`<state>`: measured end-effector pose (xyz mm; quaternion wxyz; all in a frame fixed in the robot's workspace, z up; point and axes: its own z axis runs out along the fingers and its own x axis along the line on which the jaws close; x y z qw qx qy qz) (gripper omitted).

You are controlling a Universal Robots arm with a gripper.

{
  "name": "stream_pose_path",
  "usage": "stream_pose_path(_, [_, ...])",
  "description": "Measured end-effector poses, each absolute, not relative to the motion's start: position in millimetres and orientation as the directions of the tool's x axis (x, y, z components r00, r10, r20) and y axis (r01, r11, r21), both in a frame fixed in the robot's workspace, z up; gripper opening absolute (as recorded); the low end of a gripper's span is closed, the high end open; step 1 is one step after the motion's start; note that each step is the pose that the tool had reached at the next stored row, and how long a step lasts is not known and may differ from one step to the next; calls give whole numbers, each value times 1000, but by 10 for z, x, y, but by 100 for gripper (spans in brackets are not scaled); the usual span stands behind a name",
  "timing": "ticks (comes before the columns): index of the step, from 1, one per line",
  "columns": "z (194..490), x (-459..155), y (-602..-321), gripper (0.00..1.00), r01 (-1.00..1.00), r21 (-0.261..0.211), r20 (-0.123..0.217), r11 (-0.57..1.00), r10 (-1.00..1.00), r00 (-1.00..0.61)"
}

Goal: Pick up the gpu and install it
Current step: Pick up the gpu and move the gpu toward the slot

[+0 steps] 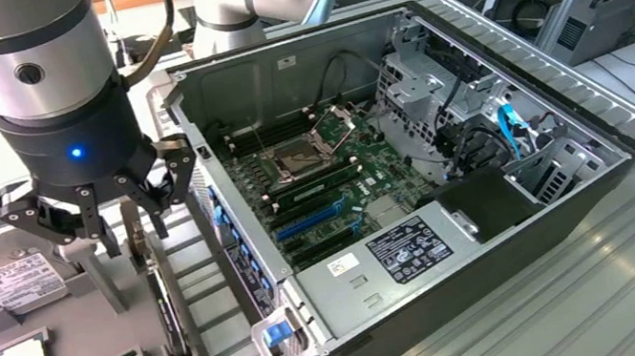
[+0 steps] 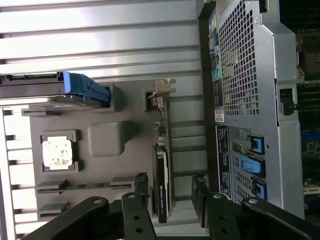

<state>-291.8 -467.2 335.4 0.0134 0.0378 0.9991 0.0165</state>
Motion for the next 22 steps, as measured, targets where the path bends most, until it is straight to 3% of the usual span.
stream_pose_path(22, [3109, -2964, -4702, 48, 75, 34, -25, 997, 76, -997])
